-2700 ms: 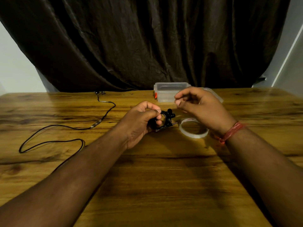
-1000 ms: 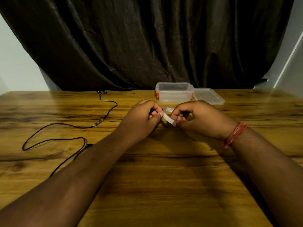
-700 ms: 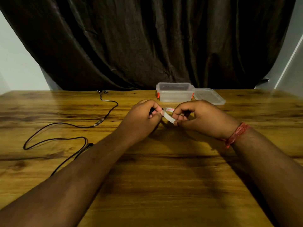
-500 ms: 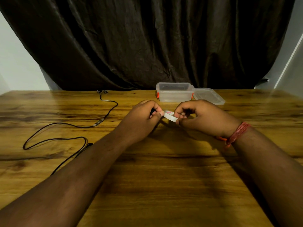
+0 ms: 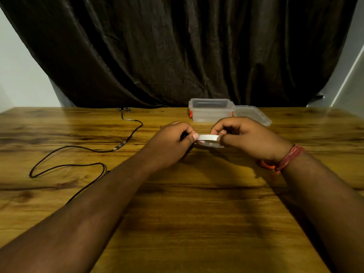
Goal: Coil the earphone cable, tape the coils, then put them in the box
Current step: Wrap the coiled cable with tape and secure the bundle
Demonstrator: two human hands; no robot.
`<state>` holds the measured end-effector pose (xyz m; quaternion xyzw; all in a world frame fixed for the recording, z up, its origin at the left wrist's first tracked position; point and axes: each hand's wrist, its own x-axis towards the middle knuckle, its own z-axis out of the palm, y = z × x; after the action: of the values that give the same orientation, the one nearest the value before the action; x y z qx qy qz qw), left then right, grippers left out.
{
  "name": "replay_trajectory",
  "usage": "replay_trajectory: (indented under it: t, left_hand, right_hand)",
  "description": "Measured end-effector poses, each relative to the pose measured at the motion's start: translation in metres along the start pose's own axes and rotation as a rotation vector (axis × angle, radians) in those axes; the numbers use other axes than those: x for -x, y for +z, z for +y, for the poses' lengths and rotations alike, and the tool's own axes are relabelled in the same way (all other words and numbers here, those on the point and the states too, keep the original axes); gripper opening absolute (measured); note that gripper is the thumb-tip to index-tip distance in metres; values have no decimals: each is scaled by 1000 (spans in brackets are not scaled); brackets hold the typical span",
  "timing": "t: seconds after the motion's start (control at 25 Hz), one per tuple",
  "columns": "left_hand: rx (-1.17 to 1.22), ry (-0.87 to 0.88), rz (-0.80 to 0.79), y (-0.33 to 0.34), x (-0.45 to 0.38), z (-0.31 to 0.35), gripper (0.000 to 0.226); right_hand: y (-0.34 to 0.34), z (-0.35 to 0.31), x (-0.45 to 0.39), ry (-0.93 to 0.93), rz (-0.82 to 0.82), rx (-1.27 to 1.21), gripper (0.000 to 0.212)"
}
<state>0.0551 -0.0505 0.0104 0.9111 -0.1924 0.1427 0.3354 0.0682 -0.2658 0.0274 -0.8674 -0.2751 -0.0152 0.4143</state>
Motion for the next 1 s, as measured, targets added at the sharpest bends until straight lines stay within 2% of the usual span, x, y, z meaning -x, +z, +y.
replay_trajectory:
  t: [0.16,0.32,0.6,0.76,1.0]
  left_hand:
    - [110,-68,-15,-6,1,5,14]
    - [74,-65,11,-14,-3,0,12]
    - [-52,-68,135,-26,-7,-10,12]
    - [-88,-35,171,-31,-9,-13,11]
    - [163,-81,192,-31,-10,-9,14]
  right_hand:
    - [-1,-1,0,29,6,-103,18]
    - [-2,1,1,54,-17,-107,16]
    - [14,-2,0,65,-166,-193,14]
    - [26,0,0,90,-142,-336,11]
    - [38,-3,-1,84,-131,-305,13]
